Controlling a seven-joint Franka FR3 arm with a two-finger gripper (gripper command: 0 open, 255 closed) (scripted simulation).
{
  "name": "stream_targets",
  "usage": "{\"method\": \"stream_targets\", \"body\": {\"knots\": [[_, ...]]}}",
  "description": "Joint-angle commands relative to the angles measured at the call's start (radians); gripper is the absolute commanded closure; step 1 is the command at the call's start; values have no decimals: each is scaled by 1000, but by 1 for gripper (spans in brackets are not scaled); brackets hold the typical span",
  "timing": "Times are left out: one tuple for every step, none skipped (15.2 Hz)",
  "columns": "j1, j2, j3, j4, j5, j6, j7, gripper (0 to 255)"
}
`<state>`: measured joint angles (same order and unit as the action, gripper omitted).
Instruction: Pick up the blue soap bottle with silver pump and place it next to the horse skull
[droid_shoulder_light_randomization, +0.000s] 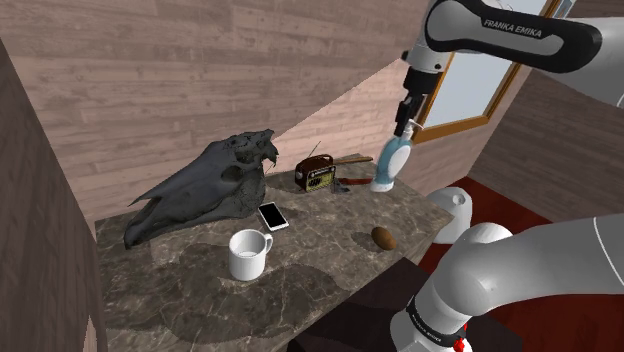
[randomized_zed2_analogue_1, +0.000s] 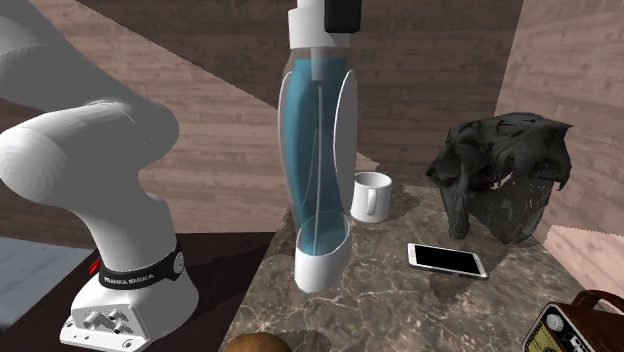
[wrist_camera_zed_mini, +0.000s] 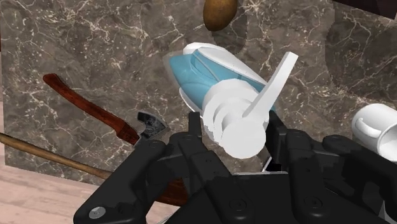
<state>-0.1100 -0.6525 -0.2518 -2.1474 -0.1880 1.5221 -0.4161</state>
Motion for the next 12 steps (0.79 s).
{"method": "stream_targets", "body": {"knots": [[1,10,1,37,2,-27,-4,255],[2,15,2,55,4,-40,-6,255],[3,20,3,72,5,-52,-7,255],[4,25,4,90,6,-64,-8,255],[5,31,5,107,8,-77,-10,255],[5,36,6,126,9,-89,-11,255],[6,42,6,144,10,-102,-12,255],[7,48,7,162,11,-114,-14,255],[8,54,8,181,13,-127,-15,255],[8,61,8,200,14,-139,-17,255],[9,67,9,219,15,-152,-18,255],[10,74,9,239,16,-164,-20,255]]}}
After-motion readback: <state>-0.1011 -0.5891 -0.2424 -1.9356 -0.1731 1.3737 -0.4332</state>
